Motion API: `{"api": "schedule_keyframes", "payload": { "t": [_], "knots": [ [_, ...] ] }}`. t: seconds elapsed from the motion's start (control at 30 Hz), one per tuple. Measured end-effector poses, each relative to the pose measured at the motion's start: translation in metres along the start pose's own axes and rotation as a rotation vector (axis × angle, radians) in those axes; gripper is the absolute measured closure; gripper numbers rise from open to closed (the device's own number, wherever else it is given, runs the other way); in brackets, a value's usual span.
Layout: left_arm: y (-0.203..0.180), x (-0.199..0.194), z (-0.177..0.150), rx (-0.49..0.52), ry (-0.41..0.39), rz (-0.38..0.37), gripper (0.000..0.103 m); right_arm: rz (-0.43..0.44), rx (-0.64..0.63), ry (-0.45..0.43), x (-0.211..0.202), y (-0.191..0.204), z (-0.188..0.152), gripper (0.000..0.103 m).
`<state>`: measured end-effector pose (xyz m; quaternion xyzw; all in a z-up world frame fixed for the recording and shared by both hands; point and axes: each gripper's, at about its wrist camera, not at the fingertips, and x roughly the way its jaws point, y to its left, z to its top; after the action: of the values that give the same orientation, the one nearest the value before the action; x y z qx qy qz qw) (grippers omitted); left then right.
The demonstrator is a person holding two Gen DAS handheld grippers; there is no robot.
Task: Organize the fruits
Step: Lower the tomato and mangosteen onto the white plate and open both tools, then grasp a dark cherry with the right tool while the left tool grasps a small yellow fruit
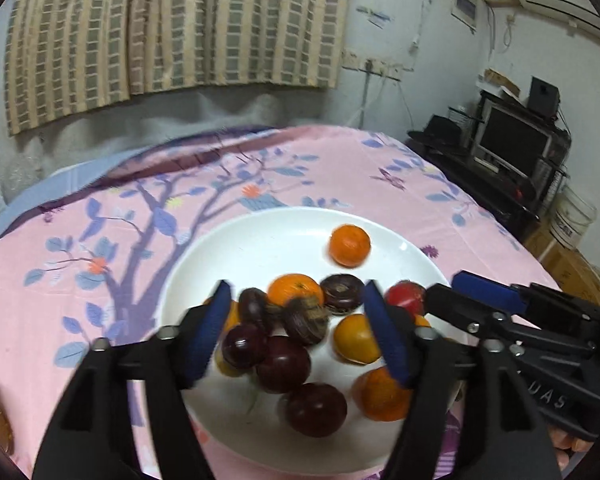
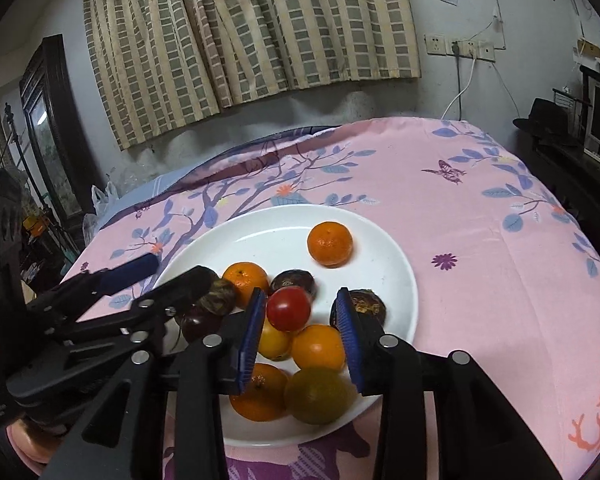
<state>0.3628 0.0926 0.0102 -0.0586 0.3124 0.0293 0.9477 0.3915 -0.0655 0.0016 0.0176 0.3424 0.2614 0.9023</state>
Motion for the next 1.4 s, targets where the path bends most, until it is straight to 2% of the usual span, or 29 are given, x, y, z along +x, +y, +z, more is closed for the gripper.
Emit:
{"api": "schedule_keyframes", "payload": {
  "t": [0.13,0.27,0.37,0.57,0.7,0.83,1.03,1.2,1.4],
  "knots": [
    [0.002,-0.021,0.005,-0.029,-0.016,-0.004,0.023,-0.004,-0.013,-0.003,-0.013,0.002,-0.005,0.063],
    [-0.008,-0.052,-0.005,0.012,-0.054,0.012,0.012,-0.004,-0.015,-0.008,-0.028,0.004,-0.013,0.062],
    [-0.018,-0.071,-0.019,0.04,-0.065,0.022,0.012,0.009,-0.011,-0.017,-0.039,0.005,-0.017,0.061],
    [-0.035,-0.094,-0.057,0.071,-0.031,-0.01,0.011,-0.014,-0.035,-0.02,-0.059,0.0,-0.043,0.059],
    [-0.046,-0.098,-0.094,0.091,0.038,-0.059,0.011,-0.028,0.006,0.042,-0.067,-0.02,-0.075,0.058],
    [-0.047,-0.097,-0.119,0.126,0.081,-0.025,0.011,-0.029,0.007,0.087,-0.08,-0.025,-0.099,0.049],
    [-0.037,-0.097,-0.126,0.092,0.111,-0.03,0.011,0.0,0.004,0.15,-0.105,-0.023,-0.143,0.049],
    [-0.038,-0.098,-0.126,0.088,0.124,-0.041,0.01,-0.014,0.025,0.2,-0.114,-0.021,-0.16,0.05],
    [-0.04,-0.102,-0.125,0.097,0.111,-0.045,0.01,0.022,0.045,0.244,-0.114,-0.022,-0.17,0.062]
  ]
}}
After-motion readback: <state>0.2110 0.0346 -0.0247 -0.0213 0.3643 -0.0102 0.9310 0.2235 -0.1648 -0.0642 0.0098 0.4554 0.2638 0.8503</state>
